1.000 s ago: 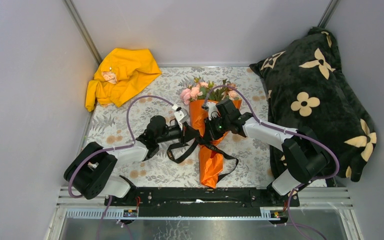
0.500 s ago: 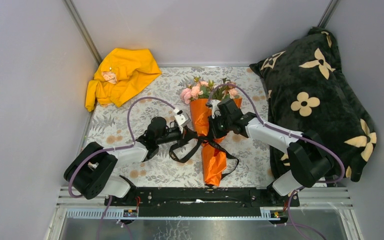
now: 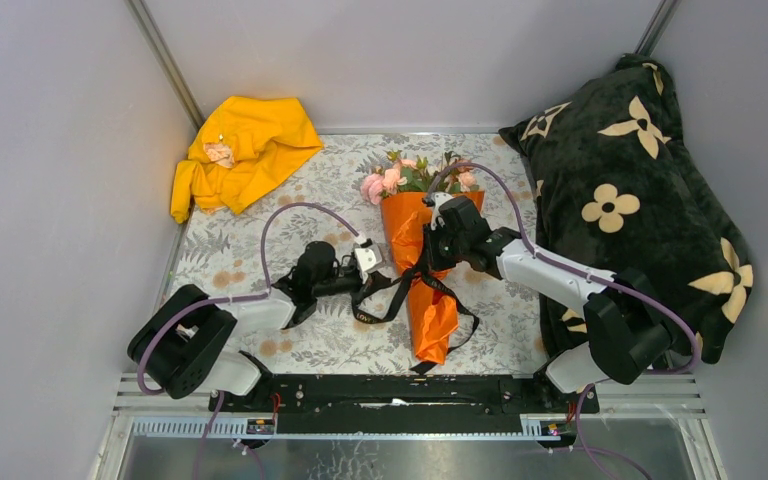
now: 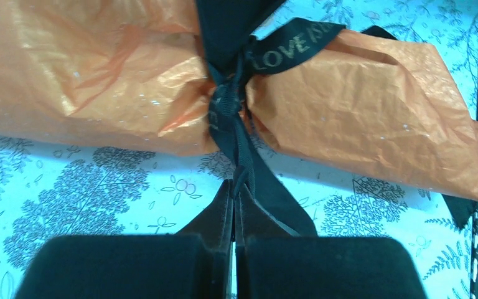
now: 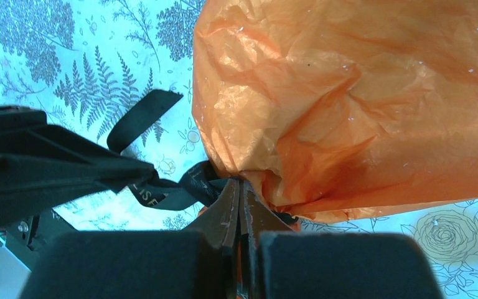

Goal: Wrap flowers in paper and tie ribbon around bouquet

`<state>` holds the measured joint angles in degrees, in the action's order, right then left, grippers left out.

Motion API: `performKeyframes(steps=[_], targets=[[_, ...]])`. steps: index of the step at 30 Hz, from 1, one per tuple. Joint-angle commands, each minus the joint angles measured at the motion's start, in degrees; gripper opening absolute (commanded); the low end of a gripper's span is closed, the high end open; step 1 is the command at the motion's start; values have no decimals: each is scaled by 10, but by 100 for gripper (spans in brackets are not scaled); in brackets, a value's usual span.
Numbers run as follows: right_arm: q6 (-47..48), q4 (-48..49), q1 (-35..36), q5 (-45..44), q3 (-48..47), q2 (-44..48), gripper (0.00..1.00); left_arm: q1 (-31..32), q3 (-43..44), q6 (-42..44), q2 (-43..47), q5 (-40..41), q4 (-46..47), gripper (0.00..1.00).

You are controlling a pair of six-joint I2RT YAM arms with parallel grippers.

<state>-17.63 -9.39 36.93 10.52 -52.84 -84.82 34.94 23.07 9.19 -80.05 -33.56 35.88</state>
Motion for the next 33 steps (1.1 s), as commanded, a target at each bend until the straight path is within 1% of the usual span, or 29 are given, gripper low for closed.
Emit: performKeyframes(steps=[1, 6, 7, 8, 9, 10, 12, 15, 16, 17, 18, 19, 21, 22, 23, 25, 28, 30, 33], targets=[[-29, 64, 2, -26, 2, 19, 0, 14, -14, 65, 5, -26, -10, 0], [-39, 78, 2, -26, 27, 32, 0, 14, -25, 109, 11, -18, -27, 0], [-42, 78, 2, -22, 31, 32, 0, 14, -24, 115, 16, -18, -33, 14], [-43, 79, 2, -16, 34, 32, 0, 14, -22, 122, 22, -20, -37, 47], [-46, 81, 2, -10, 37, 31, 0, 13, -17, 139, 31, -31, -50, 62], [-51, 87, 2, -3, 40, 31, 0, 14, -9, 169, 40, -47, -74, 65], [-59, 106, 2, 4, 46, 33, 0, 13, 11, 227, 61, -87, -136, 66], [-63, 110, 2, 3, 46, 38, 0, 13, 54, 325, 81, -142, -279, 73], [-64, 112, 2, 2, 47, 40, 0, 13, 67, 345, 85, -152, -307, 74], [-65, 112, 2, 0, 49, 42, 0, 13, 77, 349, 86, -159, -318, 74], [-67, 115, 2, -2, 51, 45, 0, 13, 87, 337, 87, -163, -316, 71], [-67, 117, 2, -3, 53, 47, 0, 13, 94, 308, 83, -165, -293, 67], [-68, 118, 3, -4, 55, 51, 0, 14, 103, 202, 72, -159, -214, 53], [-69, 118, 2, -3, 56, 53, 0, 14, 105, 163, 66, -153, -172, 47], [-69, 119, 2, -3, 58, 55, 0, 16, 104, 135, 59, -150, -136, 45], [-69, 123, 2, -3, 61, 59, 0, 28, 102, 114, 38, -131, -81, 44], [-71, 123, 2, 2, 61, 59, 0, 58, 102, 135, 4, -59, -39, 40], [-75, 127, 2, 5, 64, 61, 0, 66, 101, 154, -15, -27, -10, 42], [-78, 132, 2, 10, 70, 63, 0, 67, 109, 158, -33, 5, 2, 43]])
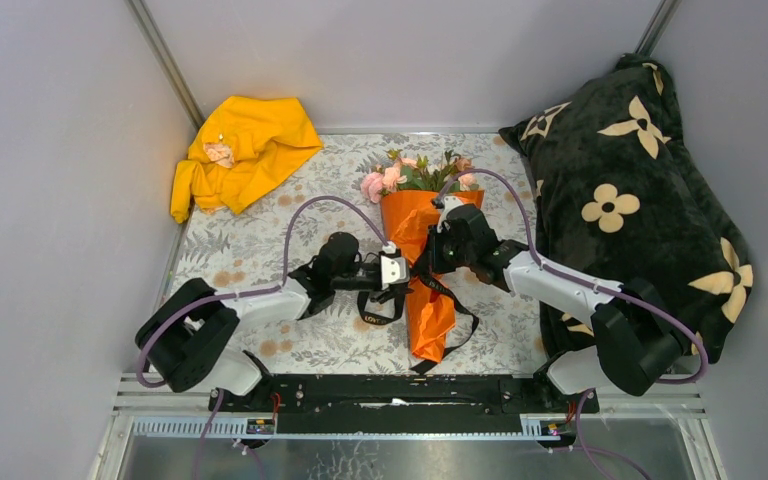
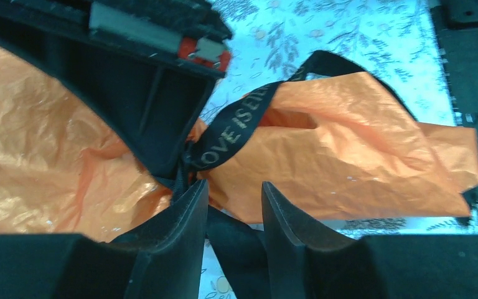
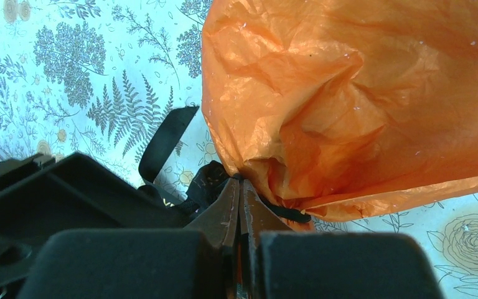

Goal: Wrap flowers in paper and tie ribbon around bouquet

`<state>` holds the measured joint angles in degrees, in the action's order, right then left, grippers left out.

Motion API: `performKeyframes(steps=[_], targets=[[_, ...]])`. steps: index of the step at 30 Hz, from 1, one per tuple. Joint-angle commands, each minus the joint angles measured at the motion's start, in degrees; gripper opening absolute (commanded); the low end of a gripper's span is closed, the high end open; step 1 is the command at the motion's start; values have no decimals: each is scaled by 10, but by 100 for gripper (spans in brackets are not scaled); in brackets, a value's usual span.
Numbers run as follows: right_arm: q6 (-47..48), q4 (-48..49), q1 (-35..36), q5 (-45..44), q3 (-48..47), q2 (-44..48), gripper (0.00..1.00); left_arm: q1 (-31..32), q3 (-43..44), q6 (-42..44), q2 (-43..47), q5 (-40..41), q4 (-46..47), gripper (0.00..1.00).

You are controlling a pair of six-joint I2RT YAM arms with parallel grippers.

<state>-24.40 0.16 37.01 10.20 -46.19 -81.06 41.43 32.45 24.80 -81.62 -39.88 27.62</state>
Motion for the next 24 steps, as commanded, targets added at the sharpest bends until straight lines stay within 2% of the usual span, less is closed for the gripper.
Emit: performKeyframes(steps=[1, 15, 20, 24], targets=[[-10, 37, 1, 14, 5, 26, 0, 2, 20, 5, -21, 68, 83, 43], [-5, 35, 1, 27, 6, 26, 0, 5, 23, 55, -49, 81, 86, 38], [-2, 32, 1, 30, 6, 24, 0, 6, 25, 70, -54, 74, 78, 44], [2, 29, 2, 30, 3, 24, 0, 5, 27, 77, -59, 69, 80, 39]])
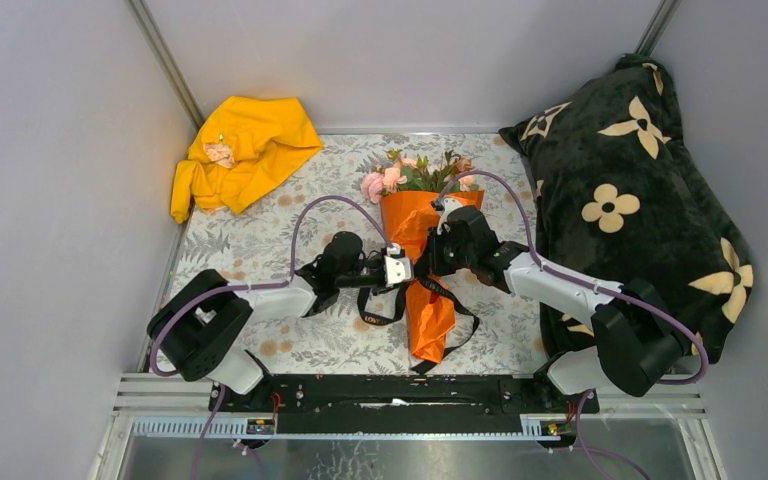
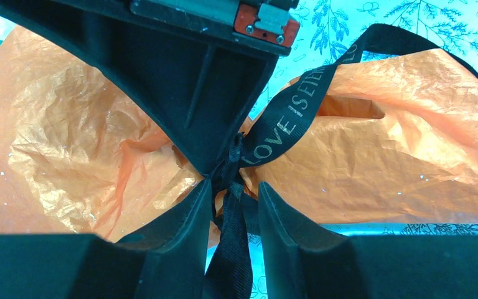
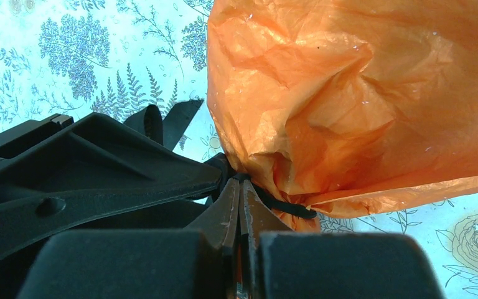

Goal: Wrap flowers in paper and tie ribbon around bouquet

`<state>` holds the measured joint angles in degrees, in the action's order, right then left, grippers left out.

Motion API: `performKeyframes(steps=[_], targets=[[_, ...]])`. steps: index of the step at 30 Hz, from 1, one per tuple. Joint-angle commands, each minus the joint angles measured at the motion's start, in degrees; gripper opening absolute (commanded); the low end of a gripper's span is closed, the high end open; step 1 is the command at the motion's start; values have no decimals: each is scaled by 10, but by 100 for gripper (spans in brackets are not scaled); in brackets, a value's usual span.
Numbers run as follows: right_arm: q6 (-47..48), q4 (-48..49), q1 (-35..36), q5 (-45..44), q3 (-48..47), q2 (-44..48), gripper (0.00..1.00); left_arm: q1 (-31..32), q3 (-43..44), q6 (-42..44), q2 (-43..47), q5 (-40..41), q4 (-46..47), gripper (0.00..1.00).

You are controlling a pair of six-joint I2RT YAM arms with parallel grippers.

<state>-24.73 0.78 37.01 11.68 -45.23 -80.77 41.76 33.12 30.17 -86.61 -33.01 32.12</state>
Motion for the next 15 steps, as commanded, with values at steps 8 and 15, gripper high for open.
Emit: performKeyframes(steps=[8, 15], targets=[[5, 18, 1, 15, -9, 12, 5, 3, 12, 48, -7, -19, 29, 0], [2, -4, 0, -8, -47, -28, 2, 12, -10, 128, 10, -84, -19, 0]])
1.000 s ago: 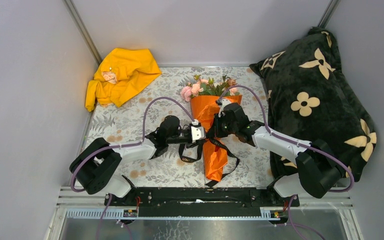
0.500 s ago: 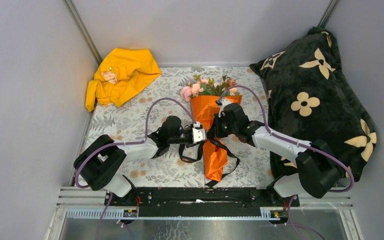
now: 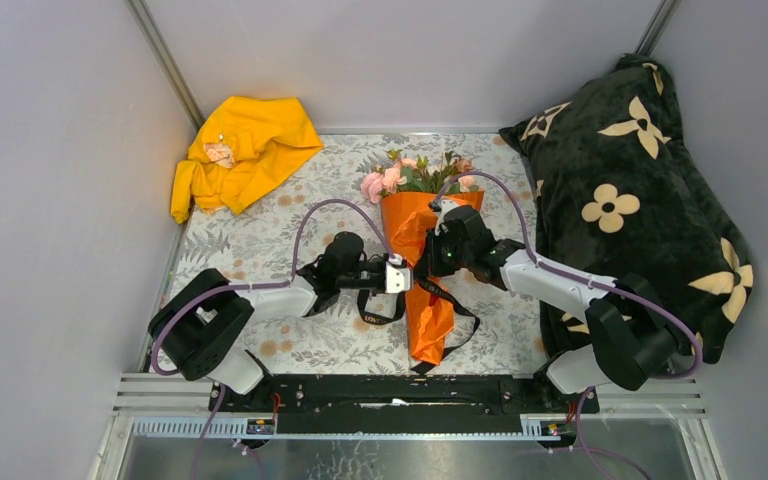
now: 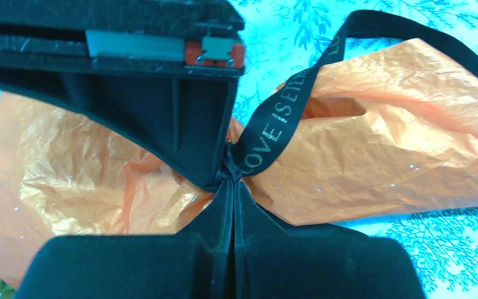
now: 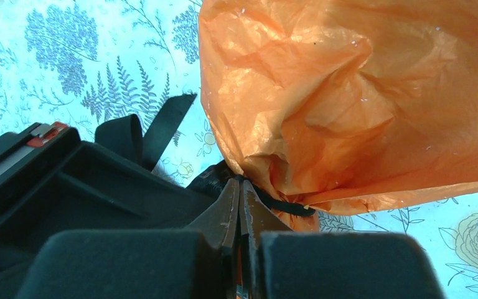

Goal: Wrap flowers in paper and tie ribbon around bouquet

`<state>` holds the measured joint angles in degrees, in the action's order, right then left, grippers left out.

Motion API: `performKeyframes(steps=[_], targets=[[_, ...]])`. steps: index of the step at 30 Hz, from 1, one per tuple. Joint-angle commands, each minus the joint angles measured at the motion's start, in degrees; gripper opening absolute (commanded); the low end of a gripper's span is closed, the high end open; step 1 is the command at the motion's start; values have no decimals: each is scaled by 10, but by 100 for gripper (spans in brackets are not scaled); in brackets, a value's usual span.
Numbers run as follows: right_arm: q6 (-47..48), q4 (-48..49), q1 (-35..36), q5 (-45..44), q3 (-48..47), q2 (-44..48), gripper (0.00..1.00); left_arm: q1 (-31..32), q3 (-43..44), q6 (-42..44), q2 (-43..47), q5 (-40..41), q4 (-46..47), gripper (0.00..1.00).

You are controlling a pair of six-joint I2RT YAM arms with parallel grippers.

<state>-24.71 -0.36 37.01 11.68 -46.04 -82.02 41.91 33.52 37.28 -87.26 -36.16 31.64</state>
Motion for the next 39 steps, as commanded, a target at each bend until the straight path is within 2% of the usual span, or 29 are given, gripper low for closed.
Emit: performKeyframes(steps=[1, 12, 21, 27, 29, 34, 39], targets=[[1, 7, 0, -9, -42, -18, 3, 13, -15, 66, 17, -57, -20, 0], [-5, 7, 0, -15, -39, -20, 5, 19, -34, 126, 14, -53, -49, 0], [-3, 7, 0, -9, -50, -37, 11, 21, -36, 137, 12, -54, -46, 0], [4, 7, -1, -1, -55, -43, 0, 20, -38, 137, 12, -52, -41, 0], [8, -11, -1, 0, -59, -40, 5, 20, -39, 137, 12, -51, -41, 0], [38, -22, -1, 24, -70, -27, 27, 20, -40, 137, 12, -51, -35, 0], [56, -24, 3, 45, -75, -26, 40, 20, -42, 137, 13, -48, -34, 0]])
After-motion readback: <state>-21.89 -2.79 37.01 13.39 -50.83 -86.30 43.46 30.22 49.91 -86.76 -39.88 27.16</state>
